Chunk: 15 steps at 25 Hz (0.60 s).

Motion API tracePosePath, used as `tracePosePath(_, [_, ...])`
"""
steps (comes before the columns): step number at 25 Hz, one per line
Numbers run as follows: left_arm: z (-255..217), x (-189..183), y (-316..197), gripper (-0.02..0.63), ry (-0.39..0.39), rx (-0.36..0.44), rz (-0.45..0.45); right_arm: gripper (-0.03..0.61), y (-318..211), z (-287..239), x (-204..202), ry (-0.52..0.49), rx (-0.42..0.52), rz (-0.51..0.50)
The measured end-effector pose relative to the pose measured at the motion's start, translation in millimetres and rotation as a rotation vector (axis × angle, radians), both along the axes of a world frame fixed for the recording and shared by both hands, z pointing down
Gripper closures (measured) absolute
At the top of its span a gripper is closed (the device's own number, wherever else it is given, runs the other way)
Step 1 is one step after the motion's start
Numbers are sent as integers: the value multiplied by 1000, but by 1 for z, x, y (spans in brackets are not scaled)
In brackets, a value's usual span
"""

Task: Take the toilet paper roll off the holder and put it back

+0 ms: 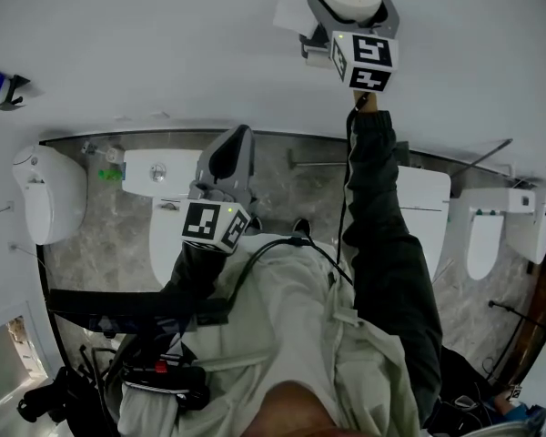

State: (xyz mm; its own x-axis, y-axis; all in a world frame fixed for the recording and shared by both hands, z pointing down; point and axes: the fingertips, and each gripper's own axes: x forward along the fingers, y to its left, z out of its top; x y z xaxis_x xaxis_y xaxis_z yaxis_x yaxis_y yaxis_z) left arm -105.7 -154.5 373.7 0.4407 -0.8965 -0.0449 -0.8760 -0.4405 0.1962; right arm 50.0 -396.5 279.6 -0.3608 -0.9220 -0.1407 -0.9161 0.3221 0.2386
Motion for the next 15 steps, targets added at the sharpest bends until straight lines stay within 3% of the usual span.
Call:
tracePosePath(3, [1, 1, -4, 606, 5, -6, 5, 112, -3, 4, 1, 11, -26, 10])
tracePosePath(6, [1, 1, -5, 606, 10, -3, 6, 112, -5, 21, 8, 121, -95, 83])
tracePosePath(8, [2, 1, -6, 606, 15, -5, 6, 112, -3, 26, 15, 181, -91, 139])
tracePosePath(13, [6, 0, -6, 606, 25, -13, 18, 112, -1, 19, 21, 107, -67, 176])
tracePosePath(15, [7, 2, -4, 606, 32, -17, 21, 112, 0, 20, 16, 124, -75, 180])
